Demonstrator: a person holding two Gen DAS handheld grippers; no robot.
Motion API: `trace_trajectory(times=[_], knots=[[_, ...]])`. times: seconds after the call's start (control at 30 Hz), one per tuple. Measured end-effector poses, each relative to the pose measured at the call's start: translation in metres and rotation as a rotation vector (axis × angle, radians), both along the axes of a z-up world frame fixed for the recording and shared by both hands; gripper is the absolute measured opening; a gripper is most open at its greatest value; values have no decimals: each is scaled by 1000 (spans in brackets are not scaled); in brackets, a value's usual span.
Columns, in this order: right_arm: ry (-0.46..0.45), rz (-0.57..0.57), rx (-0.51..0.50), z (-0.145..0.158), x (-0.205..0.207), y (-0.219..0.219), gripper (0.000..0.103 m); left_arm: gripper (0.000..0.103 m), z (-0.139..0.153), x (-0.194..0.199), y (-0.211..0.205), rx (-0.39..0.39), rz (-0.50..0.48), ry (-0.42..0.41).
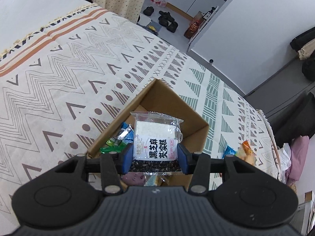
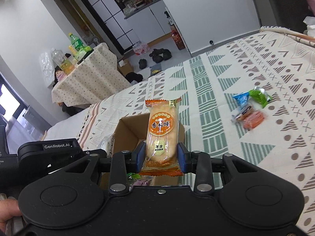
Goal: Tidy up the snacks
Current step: 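Carry both packs over the box and open both tools to release them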
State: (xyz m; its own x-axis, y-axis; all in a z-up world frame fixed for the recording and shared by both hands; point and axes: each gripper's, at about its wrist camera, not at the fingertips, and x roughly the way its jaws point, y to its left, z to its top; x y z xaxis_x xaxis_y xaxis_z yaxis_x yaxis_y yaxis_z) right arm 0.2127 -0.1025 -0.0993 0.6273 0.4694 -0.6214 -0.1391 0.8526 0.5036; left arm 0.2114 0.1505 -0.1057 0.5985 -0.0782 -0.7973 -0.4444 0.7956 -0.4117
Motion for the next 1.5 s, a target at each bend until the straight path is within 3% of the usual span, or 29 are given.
trace_trajectory(times=[0.27, 0.4, 0.67, 0.73, 0.8, 0.87, 1.13, 1.27, 1.5], knots=[[27, 27, -5, -8, 15, 27, 34, 47, -13, 22, 5, -30, -32, -3], [35, 35, -10, -10, 20, 35, 35, 54, -15, 26, 4, -26, -23, -2], [35, 57, 5, -9, 32, 50, 35, 58, -16, 19, 17, -33, 24, 11], [17, 75, 32, -5, 35, 56, 38, 61, -14, 16, 20, -23, 37, 12], [24, 101, 48, -4, 38, 61, 55, 63, -12, 14, 21, -10, 43, 12], [32, 92, 23, -4, 37, 61, 56, 68, -10, 12, 20, 1, 43, 11], [45, 30, -14, -8, 19, 24, 65, 89, -8, 6, 1, 41, 24, 34], [37, -33, -21, -8, 9, -8, 73, 90, -5, 4, -18, 61, -17, 39], [29, -92, -50, -9, -2, -53, 74, 91, 1, 3, -53, 74, -75, 24]])
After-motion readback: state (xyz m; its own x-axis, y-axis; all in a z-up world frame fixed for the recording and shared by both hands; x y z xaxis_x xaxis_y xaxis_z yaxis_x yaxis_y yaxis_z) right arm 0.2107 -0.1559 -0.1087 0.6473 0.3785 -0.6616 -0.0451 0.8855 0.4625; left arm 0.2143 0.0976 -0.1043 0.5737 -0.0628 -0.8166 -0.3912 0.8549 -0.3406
